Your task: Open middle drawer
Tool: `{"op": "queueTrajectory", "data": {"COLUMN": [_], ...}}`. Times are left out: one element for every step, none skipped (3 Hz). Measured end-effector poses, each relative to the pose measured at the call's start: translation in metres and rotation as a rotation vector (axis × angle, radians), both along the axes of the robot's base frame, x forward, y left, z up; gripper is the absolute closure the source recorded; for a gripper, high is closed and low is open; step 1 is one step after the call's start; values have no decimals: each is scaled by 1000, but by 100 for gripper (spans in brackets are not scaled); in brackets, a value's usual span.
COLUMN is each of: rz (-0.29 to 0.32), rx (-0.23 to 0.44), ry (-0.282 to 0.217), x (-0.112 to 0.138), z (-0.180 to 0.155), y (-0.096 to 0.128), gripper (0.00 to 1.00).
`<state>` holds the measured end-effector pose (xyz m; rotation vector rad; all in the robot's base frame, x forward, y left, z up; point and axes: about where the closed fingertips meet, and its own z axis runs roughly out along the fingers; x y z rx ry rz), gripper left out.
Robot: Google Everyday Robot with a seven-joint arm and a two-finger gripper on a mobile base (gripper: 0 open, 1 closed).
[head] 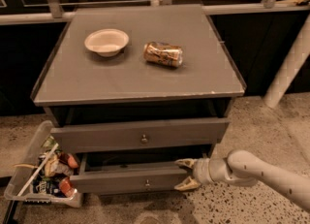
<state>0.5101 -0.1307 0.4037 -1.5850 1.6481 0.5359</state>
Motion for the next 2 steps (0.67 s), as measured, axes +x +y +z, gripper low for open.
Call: {"op": "queueTrajectory", "data": {"rz": [0,-10], "rx": [0,36], "ry": [0,-1], "x": [0,-36], "z": [3,-2], "y": [1,-12], "gripper": [12,36]}}
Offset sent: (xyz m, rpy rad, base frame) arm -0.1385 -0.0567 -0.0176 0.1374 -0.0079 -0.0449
